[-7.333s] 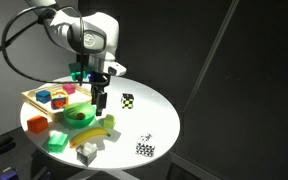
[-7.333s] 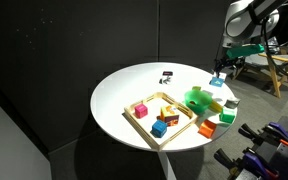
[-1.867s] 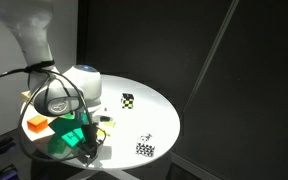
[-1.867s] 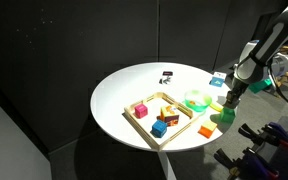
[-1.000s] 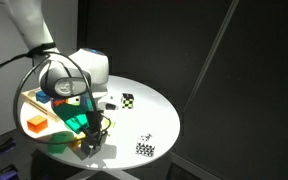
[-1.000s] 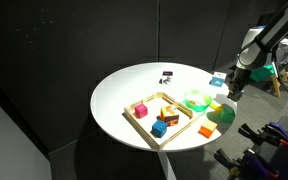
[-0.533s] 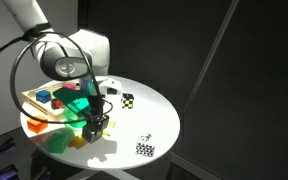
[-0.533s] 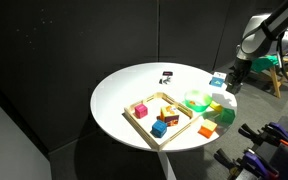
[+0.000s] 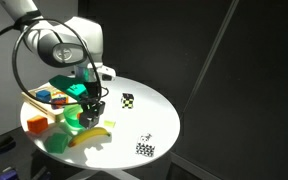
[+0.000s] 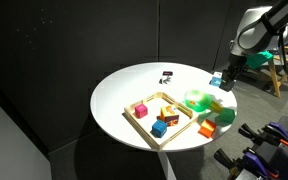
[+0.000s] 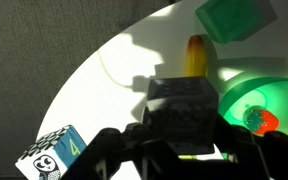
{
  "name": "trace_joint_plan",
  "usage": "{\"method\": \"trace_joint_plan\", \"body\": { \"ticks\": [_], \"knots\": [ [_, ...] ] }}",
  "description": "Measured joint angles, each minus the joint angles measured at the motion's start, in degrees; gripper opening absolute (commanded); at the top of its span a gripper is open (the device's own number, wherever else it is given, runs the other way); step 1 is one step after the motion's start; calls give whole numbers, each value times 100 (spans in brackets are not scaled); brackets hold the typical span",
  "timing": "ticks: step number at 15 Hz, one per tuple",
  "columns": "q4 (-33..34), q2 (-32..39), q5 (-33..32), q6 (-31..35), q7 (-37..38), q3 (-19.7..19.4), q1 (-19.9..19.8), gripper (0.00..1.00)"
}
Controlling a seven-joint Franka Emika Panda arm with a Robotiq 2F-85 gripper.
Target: Put the grey block on top of the orange cube in the crate
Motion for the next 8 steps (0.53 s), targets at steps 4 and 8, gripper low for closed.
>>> {"method": "trace_joint_plan", "body": {
  "ticks": [4,8],
  "knots": [
    [-87,-150,-26,0,20,159,105,31],
    [-200,-293,-39,0,21,301,208,31]
  ]
}}
